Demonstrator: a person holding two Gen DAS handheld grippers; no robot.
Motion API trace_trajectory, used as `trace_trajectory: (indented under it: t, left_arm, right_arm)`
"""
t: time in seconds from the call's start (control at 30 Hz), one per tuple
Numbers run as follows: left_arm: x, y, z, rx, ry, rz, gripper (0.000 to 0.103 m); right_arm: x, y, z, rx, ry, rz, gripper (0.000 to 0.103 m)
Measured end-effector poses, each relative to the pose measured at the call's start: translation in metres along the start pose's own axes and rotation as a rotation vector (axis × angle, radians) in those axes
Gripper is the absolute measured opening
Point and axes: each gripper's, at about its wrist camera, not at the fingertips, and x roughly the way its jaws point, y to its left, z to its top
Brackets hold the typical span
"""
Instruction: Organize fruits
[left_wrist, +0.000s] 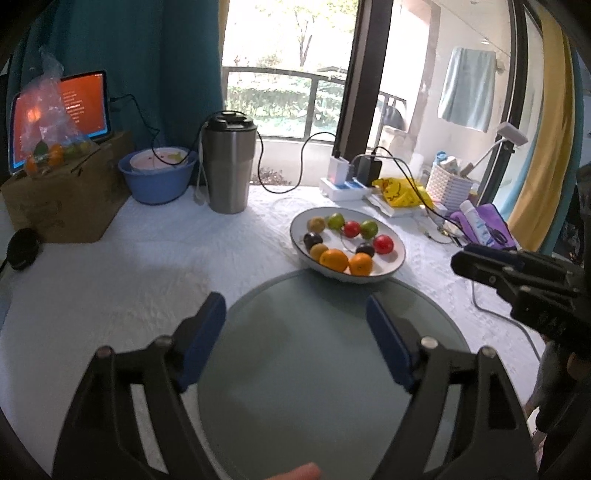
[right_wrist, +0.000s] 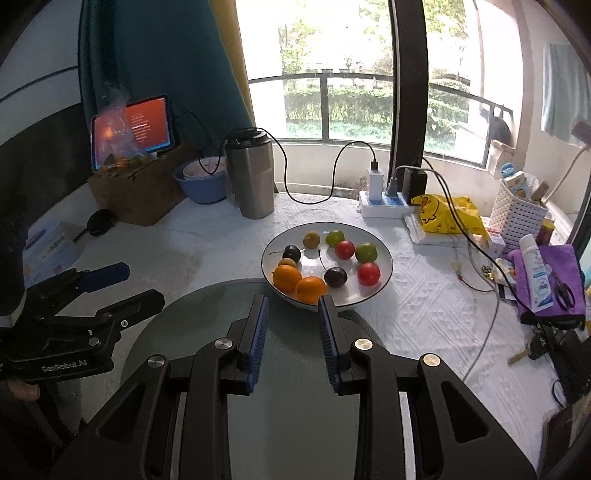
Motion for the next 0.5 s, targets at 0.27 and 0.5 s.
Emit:
trace_trajectory:
  t: [0.27,0.5]
  left_arm:
    - [-0.037,-0.006,-0.002,0.008,-0.05,-0.003,0.081]
    - [-0.08,-0.017,0.004,0.058,-0.165,0.065,0.081]
  right_arm:
    - [-0.032,0.007,-0.004,-0.011,-0.034,-0.02,0.03]
    - [-0.067,0.015,0.0,-0.026,-0.083,-0.03,0.039]
